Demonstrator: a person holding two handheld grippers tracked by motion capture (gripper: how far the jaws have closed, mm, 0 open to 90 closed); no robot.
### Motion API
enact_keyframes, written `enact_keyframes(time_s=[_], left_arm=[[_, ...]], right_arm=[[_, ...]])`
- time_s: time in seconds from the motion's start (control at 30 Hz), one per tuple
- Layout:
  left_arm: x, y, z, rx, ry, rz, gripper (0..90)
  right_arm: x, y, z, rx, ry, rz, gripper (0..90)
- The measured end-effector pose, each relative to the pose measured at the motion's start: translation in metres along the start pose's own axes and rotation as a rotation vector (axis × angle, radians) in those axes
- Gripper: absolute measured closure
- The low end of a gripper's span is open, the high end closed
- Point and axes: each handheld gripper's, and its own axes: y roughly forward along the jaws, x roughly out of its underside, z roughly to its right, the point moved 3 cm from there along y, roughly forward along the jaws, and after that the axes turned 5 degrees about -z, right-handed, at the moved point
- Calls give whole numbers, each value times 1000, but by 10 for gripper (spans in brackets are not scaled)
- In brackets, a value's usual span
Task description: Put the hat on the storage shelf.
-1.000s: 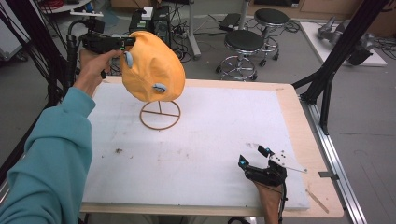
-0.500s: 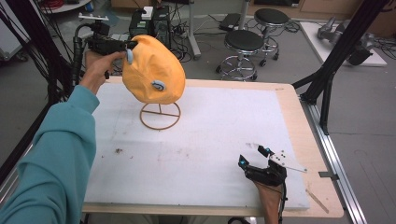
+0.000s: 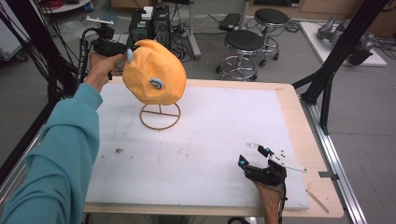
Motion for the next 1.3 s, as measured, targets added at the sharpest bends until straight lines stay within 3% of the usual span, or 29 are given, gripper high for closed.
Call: enact_keyframes(time_s=[0.13, 0.33, 1.1, 1.3], left_arm=[[4, 8, -9, 46, -42, -40, 859], [3, 10, -12, 82, -63, -44, 860], [4, 14, -15, 105, -40, -58, 854], [5, 15, -17, 98, -51, -64, 736]], right_arm=[[0, 0, 0, 1, 2, 1, 98], [0, 0, 0, 2, -1, 2, 98], [0, 0, 0, 0, 2, -1, 98], [0, 0, 0, 1, -2, 0, 98]])
